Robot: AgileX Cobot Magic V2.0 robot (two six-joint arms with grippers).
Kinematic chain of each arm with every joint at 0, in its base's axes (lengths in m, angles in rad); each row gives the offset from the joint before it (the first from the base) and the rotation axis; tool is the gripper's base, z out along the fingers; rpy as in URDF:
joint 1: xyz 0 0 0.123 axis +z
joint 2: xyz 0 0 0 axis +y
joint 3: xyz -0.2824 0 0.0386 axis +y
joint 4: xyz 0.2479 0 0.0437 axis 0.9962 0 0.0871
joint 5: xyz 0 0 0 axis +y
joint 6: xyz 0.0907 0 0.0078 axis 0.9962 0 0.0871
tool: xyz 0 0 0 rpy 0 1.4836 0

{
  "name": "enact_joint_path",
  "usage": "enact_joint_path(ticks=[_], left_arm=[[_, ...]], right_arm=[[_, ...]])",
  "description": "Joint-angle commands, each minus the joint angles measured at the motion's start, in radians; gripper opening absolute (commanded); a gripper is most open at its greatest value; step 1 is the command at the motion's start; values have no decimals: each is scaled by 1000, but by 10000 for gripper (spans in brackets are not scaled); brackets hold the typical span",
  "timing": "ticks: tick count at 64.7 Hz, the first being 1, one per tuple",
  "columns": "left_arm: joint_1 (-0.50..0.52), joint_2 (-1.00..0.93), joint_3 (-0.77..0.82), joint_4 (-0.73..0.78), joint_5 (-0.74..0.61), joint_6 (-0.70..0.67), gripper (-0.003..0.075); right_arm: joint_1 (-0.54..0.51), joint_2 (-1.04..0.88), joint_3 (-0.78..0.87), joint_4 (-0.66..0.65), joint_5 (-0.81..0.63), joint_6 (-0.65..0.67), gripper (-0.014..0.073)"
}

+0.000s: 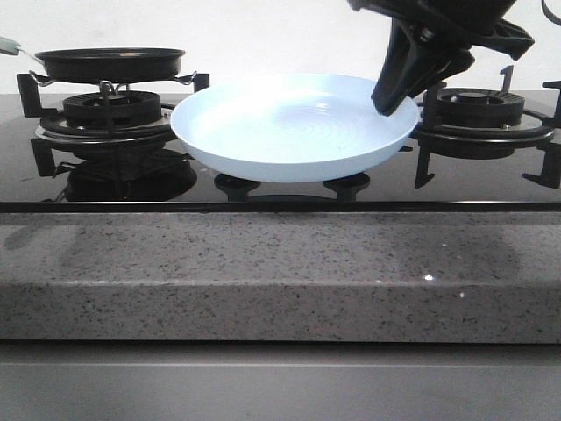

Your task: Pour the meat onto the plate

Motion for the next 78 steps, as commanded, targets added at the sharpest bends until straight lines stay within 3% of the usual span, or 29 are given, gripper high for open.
enact_joint_path(ticks=[1, 37, 56, 78], left_arm=[[3, 15, -51, -118, -20, 3, 606], [3, 242, -116, -506, 42, 63, 590], [3, 284, -116, -579, 68, 76, 341], [3, 284, -116, -596, 68, 80, 141]], right_arm=[[1, -37, -23, 23, -47, -13, -111], [1, -37, -23, 23, -47, -13, -111], [1, -37, -23, 23, -47, -13, -111], [1, -37, -23, 23, -47, -13, -111]])
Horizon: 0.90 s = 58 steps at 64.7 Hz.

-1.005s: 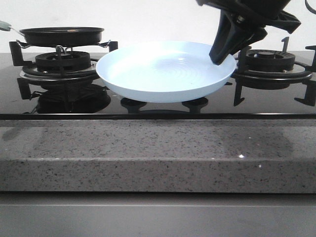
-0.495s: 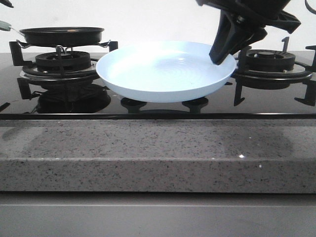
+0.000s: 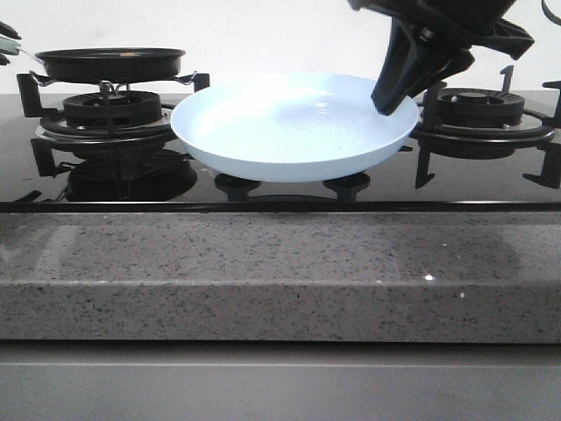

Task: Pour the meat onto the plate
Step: 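Grasp the pale green pan handle with the left gripper and lift the pan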

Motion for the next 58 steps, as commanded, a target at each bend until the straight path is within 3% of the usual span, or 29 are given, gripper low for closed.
enact_joint_path(ticks=[1, 22, 58], left_arm=[[3, -48, -32, -74, 26, 10, 132], [3, -66, -32, -97, 28, 19, -19], [3, -331, 5, -202, 104, 150, -20]], right_arm=[[1, -37, -23, 23, -45, -13, -111], [1, -37, -23, 23, -45, -13, -111], [1, -37, -23, 23, -45, -13, -111]])
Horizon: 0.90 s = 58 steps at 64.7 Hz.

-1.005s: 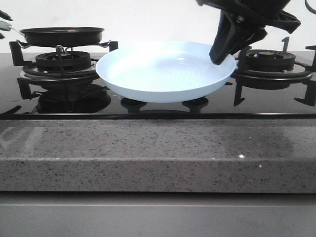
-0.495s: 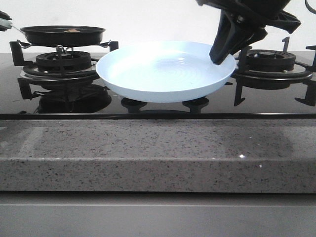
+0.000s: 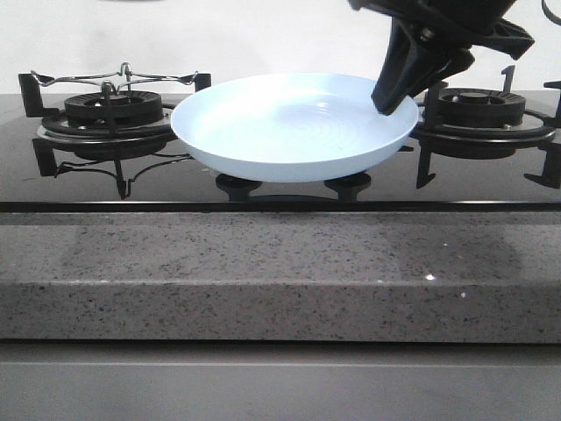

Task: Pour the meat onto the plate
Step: 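Grasp the pale green pan handle with the left gripper and lift the pan, then tilt the pan over the held plate with the left gripper, pouring the meat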

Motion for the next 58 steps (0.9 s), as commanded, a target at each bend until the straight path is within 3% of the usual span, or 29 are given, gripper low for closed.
enact_joint_path(ticks=[1, 21, 39, 58], left_arm=[[3, -116, 0, -105, 39, 26, -20], [-50, -336, 215, -105, 17, 140, -20], [-241, -414, 273, -59, -89, 237, -20], [-477, -413, 269, -7, -334, 406, -20]], right_arm=[[1, -37, -23, 23, -45, -13, -111], [1, -37, -23, 23, -45, -13, -111], [1, -37, -23, 23, -45, -13, -111], [1, -37, -23, 23, -45, -13, -111]])
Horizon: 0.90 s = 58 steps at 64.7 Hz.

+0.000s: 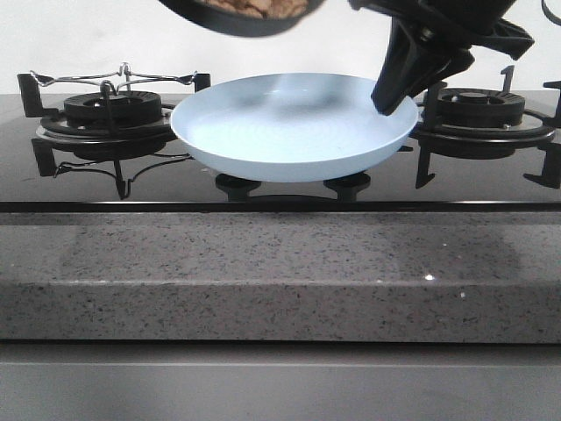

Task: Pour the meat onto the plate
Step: 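Tilt the pan over the held plate with the left gripper, pouring the meat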

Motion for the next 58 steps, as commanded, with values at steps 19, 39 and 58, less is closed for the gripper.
enact_joint_path(ticks=[19, 39, 58], left_arm=[[-189, -32, -89, -10, -192, 289, -20], [-261, -35, -97, 60, -220, 525, -20], [-262, -75, -97, 81, -214, 706, -20]], right_arm=[[1, -37, -23, 21, -45, -13, -111], [1, -37, -23, 21, -45, -13, -111], [1, -37, -23, 21, -45, -13, -111]])
